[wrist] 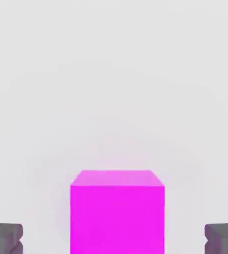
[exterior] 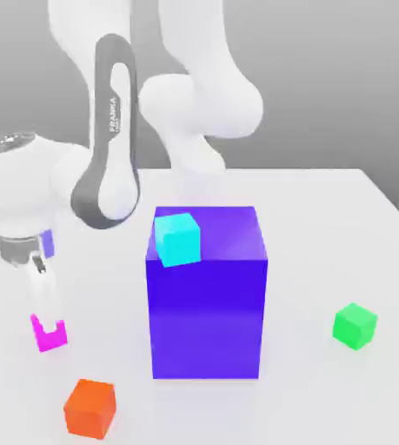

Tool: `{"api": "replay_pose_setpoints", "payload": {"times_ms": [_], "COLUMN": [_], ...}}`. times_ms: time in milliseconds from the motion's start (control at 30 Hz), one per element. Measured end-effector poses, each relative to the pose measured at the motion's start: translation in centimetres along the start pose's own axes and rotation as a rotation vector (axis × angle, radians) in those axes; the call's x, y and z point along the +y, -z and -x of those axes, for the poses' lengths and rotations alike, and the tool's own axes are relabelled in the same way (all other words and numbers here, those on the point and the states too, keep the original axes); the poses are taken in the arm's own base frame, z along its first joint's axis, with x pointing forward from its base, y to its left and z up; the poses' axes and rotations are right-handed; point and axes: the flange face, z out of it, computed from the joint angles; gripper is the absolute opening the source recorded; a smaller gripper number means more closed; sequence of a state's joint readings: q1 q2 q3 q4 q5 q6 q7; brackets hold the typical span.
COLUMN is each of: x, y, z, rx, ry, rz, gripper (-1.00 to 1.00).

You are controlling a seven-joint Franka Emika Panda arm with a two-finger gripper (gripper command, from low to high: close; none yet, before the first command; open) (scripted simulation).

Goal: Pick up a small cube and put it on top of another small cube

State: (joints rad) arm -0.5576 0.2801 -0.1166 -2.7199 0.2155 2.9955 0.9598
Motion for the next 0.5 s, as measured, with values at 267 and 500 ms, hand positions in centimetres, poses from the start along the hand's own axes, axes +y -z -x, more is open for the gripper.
{"api": "replay_pose_setpoints", "payload": {"times_ms": [267, 500], "x": [0.1, -0.4], "y": [-1.0, 5.2], "z": [0.1, -0.1], "rx": [0.000, 0.006], "ry": [-0.001, 0.003], "rz": [0.000, -0.016], "gripper": [-1.00, -1.00]}}
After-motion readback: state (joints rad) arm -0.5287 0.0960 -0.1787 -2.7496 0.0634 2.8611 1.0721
